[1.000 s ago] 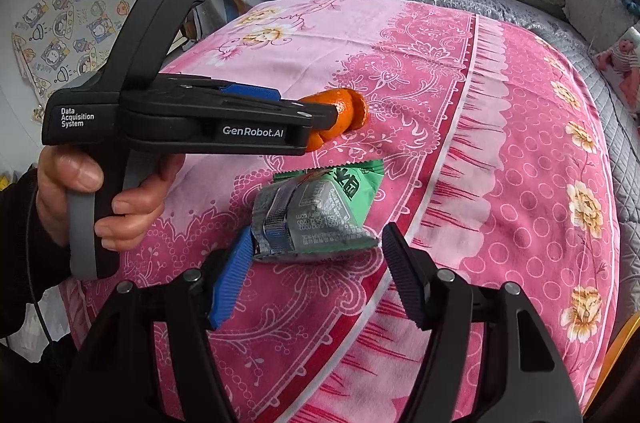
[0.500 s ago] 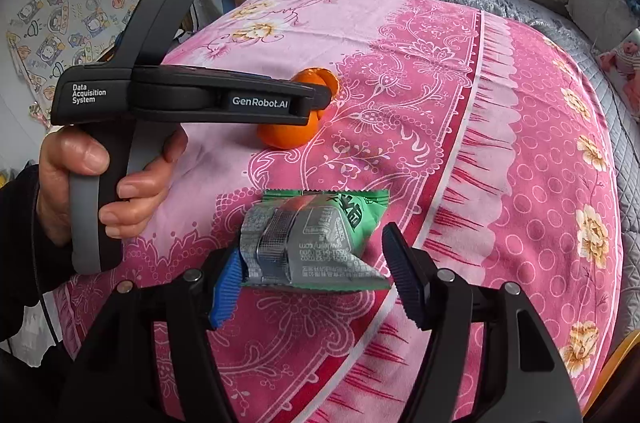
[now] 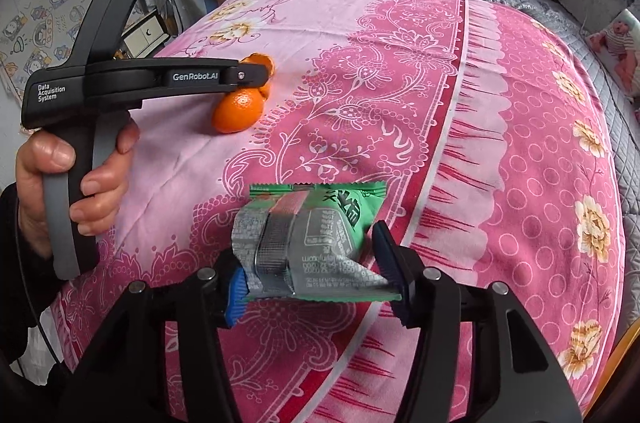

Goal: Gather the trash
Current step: 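Grasp the orange peel with the left tool while the right tool grasps the green snack wrapper, then carry the orange peel and snack wrapper over the bin with both tools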

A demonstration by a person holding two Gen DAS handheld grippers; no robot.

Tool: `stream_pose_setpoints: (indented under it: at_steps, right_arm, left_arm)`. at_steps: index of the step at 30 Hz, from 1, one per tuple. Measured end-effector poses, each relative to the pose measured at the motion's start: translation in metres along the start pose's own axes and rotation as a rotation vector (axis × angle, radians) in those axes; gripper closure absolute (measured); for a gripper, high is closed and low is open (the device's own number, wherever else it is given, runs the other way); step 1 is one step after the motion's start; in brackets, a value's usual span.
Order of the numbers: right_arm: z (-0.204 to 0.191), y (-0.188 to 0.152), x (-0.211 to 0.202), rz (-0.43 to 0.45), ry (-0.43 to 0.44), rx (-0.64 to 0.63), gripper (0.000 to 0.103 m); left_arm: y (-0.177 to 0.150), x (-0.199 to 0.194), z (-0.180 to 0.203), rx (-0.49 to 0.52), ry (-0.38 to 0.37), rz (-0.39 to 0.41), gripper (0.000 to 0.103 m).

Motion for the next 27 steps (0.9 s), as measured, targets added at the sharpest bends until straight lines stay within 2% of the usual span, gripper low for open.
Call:
stream_pose_setpoints:
  at_steps: [7, 14, 19, 27]
  right_arm:
    - [0.003, 0.002, -0.021, 0.064, -0.011, 0.030, 0.052]
    - [0.004, 0.004, -0.051, 0.128, -0.039, 0.037, 0.052]
    - [0.015, 0.003, -0.072, 0.165, -0.067, 0.063, 0.052]
    - [0.045, -0.007, -0.112, 0.228, -0.127, 0.132, 0.052]
  left_arm:
    - [-0.006, -0.022, -0.018, -0.041, 0.018, 0.020, 0.067]
    - [-0.004, -0.071, -0.020, -0.057, 0.000, 0.113, 0.067]
    - [-0.005, -0.102, -0.001, -0.038, -0.033, 0.165, 0.067]
    - [-0.009, -0.137, 0.060, 0.030, -0.113, 0.215, 0.067]
Point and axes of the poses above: each gripper's, at about its wrist camera, not at the fingertips, and x roughly the way its jaws point, z to its right, y to its top, the point moved 6 cm from there along x, roughly the way its jaws point, and after that the axes turned 1 degree about -y, right-handed, at the moved point
